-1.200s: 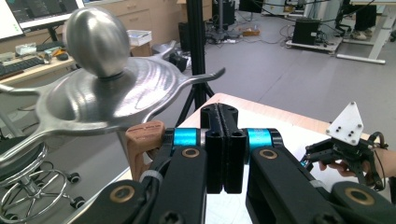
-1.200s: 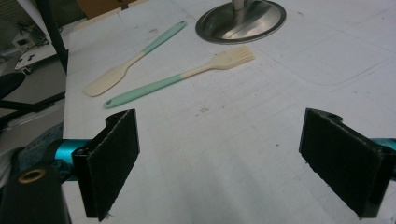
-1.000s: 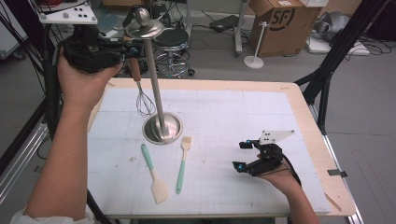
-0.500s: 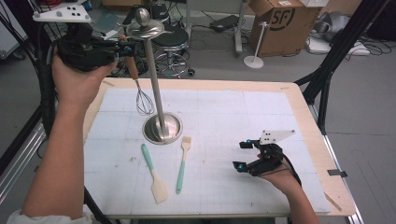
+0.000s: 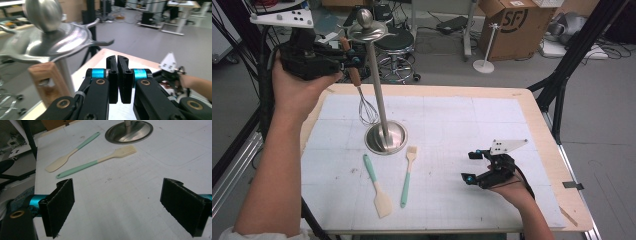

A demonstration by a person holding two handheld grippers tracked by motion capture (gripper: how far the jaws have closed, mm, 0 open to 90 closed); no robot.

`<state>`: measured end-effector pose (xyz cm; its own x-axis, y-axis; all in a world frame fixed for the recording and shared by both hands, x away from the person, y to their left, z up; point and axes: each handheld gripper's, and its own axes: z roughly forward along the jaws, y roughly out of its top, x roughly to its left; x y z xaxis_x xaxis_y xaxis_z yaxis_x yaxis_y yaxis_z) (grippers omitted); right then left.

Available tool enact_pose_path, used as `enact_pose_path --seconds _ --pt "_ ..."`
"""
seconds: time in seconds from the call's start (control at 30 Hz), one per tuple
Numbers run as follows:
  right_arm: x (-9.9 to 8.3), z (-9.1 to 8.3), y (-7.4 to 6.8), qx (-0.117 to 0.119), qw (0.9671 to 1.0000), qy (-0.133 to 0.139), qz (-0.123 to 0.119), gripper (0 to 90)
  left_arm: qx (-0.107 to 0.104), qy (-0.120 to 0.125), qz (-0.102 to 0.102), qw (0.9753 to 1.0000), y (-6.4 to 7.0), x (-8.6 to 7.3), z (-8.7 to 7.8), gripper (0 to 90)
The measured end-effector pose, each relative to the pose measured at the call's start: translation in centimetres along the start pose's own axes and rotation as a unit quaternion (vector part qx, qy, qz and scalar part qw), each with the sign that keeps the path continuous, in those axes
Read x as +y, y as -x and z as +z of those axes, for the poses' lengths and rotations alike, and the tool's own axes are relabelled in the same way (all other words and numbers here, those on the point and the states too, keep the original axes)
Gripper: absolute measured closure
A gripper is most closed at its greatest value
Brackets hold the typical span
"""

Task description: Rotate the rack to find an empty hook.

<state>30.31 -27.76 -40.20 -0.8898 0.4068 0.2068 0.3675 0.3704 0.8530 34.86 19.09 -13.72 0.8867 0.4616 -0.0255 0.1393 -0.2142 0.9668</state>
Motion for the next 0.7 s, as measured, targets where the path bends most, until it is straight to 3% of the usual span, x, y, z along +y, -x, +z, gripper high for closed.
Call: enact_pose_path --seconds 0.2,0.7 --pt "0.0 0.0 0.0 0.000 1.0000 0.001 0.000 11.6 -0.023 -0.005 0.004 0.9997 0.2 0.0 0.4 87.1" --pt "0.0 -0.1 0.0 0.002 1.0000 0.002 0.001 11.6 -0.041 -0.016 0.016 0.9989 1.3 0.4 2.0 87.1"
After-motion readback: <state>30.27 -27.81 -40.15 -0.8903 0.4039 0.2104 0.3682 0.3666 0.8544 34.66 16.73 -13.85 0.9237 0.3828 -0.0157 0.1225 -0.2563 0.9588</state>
